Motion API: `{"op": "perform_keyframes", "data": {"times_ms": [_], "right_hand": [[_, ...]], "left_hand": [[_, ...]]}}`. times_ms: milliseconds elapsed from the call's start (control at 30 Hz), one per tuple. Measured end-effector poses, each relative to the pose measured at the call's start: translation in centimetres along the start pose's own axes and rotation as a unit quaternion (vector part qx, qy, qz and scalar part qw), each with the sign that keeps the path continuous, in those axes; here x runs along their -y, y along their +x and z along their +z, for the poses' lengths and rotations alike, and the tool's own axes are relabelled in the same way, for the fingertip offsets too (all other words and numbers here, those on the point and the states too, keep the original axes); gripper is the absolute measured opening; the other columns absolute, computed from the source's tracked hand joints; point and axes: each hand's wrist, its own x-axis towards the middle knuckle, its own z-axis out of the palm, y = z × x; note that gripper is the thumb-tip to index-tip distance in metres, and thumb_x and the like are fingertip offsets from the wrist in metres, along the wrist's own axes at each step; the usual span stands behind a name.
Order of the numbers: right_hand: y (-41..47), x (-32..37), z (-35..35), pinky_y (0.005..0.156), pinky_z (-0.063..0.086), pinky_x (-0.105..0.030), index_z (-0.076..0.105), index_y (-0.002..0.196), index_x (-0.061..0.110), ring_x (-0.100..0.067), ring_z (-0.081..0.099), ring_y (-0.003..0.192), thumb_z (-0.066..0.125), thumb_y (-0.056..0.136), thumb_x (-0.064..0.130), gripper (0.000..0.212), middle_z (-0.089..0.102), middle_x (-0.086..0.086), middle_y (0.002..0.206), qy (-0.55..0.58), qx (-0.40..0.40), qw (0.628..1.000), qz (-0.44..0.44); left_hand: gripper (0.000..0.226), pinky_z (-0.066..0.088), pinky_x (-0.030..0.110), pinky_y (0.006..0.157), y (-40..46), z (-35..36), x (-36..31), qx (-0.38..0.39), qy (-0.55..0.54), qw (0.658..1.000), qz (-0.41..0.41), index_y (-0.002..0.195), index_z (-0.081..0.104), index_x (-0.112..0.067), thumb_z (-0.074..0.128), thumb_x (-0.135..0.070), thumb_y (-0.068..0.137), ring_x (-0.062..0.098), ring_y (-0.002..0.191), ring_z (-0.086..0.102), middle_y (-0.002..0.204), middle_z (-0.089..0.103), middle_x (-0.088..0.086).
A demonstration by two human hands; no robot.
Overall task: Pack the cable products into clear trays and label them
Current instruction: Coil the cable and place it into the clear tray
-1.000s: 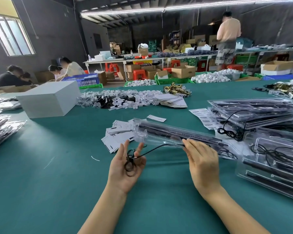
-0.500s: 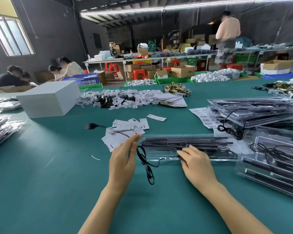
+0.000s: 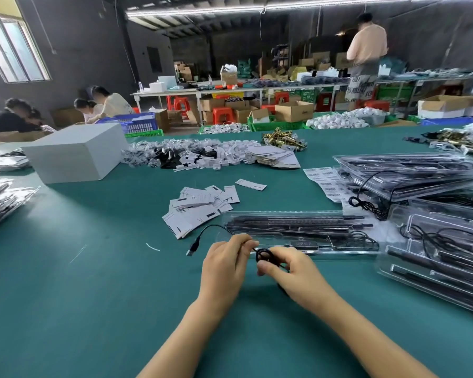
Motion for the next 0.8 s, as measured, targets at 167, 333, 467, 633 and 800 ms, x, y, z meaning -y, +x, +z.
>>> {"op": "perform_keyframes", "data": {"times_ms": [167, 333, 467, 633, 800], "right_hand": [[0.2, -0.8, -1.0, 0.078, 0.03, -0.01, 0.065, 0.093, 0.037, -0.011, 0.042, 0.095, 0.065, 0.088, 0.036, 0.006, 0.057, 0.009, 0.09, -0.067, -0.052, 0.996, 0.013], [0.0, -0.9, -1.2, 0.071, 0.031, -0.024, 0.067, 0.106, 0.021, -0.013, 0.041, 0.091, 0.057, 0.091, 0.044, 0.029, 0.042, 0.007, 0.091, -0.208, -0.093, 0.974, -0.008], [-0.7, -0.1, -0.5, 0.062, 0.045, -0.036, 0.059, 0.106, 0.012, -0.025, 0.056, 0.081, 0.059, 0.092, 0.036, 0.028, 0.053, 0.001, 0.098, -0.279, -0.119, 0.951, -0.051], [-1.4, 0.1, 0.2, 0.057, 0.05, -0.041, 0.063, 0.107, 0.005, -0.031, 0.061, 0.071, 0.059, 0.094, 0.02, 0.02, 0.061, -0.007, 0.094, -0.326, -0.098, 0.933, -0.116], [-1.3, 0.5, 0.4, 0.054, 0.049, -0.042, 0.064, 0.096, 0.001, -0.03, 0.055, 0.065, 0.059, 0.093, 0.014, 0.013, 0.052, -0.011, 0.095, -0.322, -0.11, 0.932, -0.125]], "left_hand": [[0.024, 0.041, 0.033, 0.068, 0.2, 0.5, 0.9, -0.003, 0.102, 0.987, 0.124, 0.089, 0.071, -0.012, 0.052, -0.025, 0.092, 0.023, 0.066, 0.055, 0.067, 0.062, -0.003], [0.019, 0.04, 0.037, 0.059, 0.2, 0.4, 0.7, -0.032, 0.205, 0.968, 0.14, 0.079, 0.072, -0.02, 0.061, -0.032, 0.088, 0.025, 0.064, 0.046, 0.066, 0.05, 0.0], [0.023, 0.03, 0.033, 0.075, 0.1, 0.3, 0.0, -0.055, 0.204, 0.972, 0.104, 0.074, 0.072, -0.021, 0.057, -0.033, 0.087, 0.022, 0.082, 0.041, 0.081, 0.057, 0.003], [0.013, 0.027, 0.037, 0.083, -0.2, 0.1, -0.3, -0.026, 0.181, 0.977, 0.106, 0.078, 0.07, -0.018, 0.063, -0.022, 0.087, 0.021, 0.084, 0.051, 0.076, 0.061, -0.005], [0.012, 0.026, 0.036, 0.082, -0.3, 0.1, -0.7, 0.022, 0.166, 0.983, 0.075, 0.077, 0.065, -0.014, 0.059, -0.015, 0.087, 0.025, 0.07, 0.055, 0.073, 0.058, -0.004]]}}
